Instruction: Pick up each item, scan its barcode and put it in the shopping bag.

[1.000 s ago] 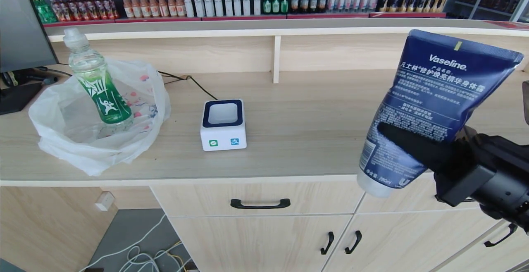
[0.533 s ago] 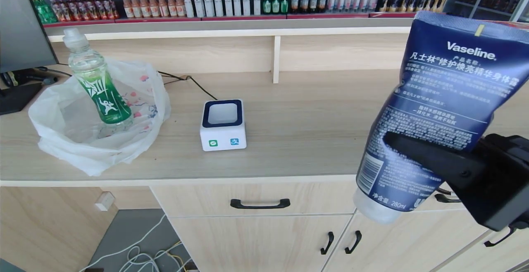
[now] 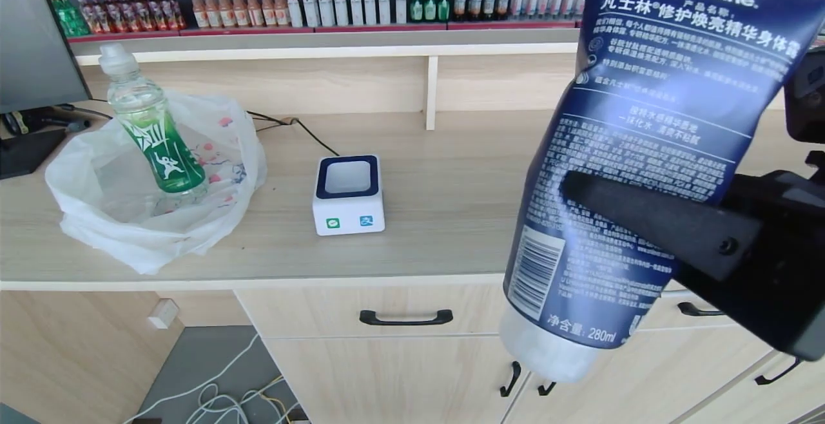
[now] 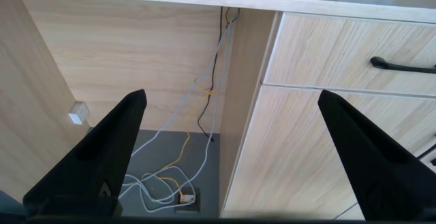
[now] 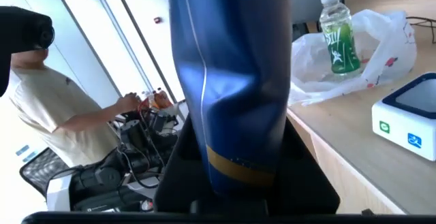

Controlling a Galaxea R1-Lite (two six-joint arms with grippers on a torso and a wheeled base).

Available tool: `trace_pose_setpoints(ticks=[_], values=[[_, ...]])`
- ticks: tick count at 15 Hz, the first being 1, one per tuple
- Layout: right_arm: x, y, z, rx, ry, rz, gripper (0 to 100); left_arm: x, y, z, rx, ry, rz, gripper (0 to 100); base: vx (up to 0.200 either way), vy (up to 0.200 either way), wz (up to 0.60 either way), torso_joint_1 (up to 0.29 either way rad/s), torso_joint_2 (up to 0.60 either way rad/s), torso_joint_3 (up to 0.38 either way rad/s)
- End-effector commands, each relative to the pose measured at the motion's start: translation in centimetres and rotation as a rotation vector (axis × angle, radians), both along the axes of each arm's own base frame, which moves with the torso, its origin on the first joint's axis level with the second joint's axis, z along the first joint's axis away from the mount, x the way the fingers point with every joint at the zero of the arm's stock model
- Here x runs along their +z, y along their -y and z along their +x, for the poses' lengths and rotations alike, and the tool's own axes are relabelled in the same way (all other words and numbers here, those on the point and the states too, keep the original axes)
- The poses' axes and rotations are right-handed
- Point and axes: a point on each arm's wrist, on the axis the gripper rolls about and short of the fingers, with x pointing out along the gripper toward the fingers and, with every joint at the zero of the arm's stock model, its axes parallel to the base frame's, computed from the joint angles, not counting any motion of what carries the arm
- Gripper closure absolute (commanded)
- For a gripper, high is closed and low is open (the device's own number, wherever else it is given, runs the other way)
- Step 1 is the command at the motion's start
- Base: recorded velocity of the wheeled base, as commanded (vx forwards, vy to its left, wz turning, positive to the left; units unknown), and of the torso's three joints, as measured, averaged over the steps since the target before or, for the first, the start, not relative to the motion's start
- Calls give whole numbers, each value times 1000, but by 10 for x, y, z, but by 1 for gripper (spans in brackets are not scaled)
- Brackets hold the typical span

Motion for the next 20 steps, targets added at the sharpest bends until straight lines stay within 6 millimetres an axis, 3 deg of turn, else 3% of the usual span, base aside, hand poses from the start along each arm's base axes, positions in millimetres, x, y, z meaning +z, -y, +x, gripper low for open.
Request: trace_pose_setpoints(ticks=[1,5,10,20], values=[[0,-14,9,35,-35,6,100,0,0,0,0,0,-1,0,0,0,0,0,0,0],[-4,-24,16,94,-73,82,100,0,0,0,0,0,-1,0,0,0,0,0,0,0],[-12,-22,13,110,-109,86,100,0,0,0,0,0,-1,0,0,0,0,0,0,0],[-8,-19,11,132,-149,109,100,0,0,0,0,0,-1,0,0,0,0,0,0,0]])
